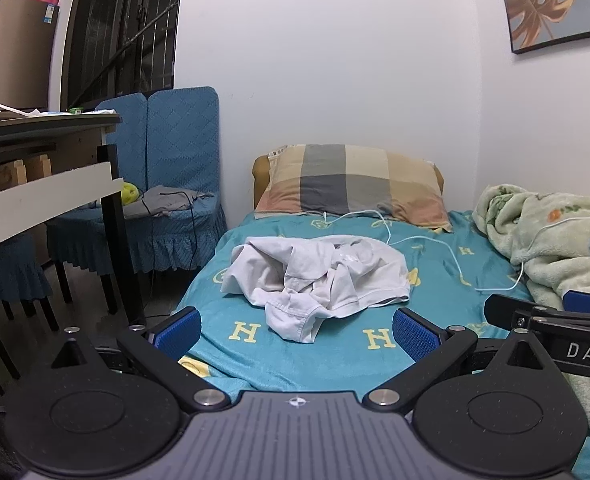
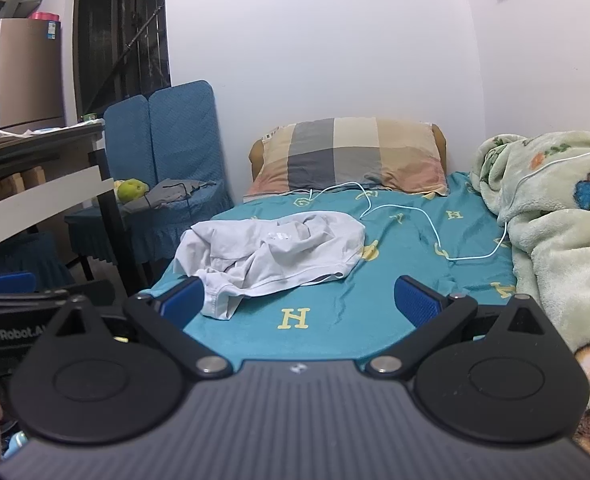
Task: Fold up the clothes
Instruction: 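Move both grippers toward the crumpled white T-shirt on the bed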
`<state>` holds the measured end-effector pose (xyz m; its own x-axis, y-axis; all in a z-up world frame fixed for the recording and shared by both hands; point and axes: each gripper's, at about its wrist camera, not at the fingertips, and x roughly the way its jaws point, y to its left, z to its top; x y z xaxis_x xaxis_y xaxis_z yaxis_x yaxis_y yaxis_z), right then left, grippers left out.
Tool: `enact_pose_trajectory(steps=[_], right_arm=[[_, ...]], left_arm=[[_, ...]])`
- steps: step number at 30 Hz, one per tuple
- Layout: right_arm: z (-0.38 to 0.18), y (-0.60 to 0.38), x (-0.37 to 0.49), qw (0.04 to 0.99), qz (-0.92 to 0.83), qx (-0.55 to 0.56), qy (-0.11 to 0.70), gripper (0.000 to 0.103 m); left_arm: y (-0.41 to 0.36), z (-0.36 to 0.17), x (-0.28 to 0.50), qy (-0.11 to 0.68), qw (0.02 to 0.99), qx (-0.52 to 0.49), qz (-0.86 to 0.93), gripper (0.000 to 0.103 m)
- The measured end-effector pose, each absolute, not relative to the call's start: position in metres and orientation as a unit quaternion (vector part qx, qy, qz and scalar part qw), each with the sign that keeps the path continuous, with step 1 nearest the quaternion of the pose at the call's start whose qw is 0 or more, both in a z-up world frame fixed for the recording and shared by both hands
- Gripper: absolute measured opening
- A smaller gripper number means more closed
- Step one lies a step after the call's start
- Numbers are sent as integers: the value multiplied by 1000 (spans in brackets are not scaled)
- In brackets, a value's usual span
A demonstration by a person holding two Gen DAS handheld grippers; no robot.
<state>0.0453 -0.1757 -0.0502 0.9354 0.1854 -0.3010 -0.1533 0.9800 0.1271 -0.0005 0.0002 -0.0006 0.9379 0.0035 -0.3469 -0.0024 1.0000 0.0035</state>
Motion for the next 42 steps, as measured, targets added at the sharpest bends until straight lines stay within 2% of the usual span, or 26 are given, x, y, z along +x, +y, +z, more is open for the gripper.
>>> enact_pose_trajectory(steps=[14, 42], right_arm=[[-53, -173, 50, 984, 80, 57, 150, 103], [-37, -190, 44, 985, 73, 74, 139, 103]], left_arm=[[10, -18, -1, 180, 984, 5, 2, 103], [5, -20, 3, 198, 980, 19, 17, 103]])
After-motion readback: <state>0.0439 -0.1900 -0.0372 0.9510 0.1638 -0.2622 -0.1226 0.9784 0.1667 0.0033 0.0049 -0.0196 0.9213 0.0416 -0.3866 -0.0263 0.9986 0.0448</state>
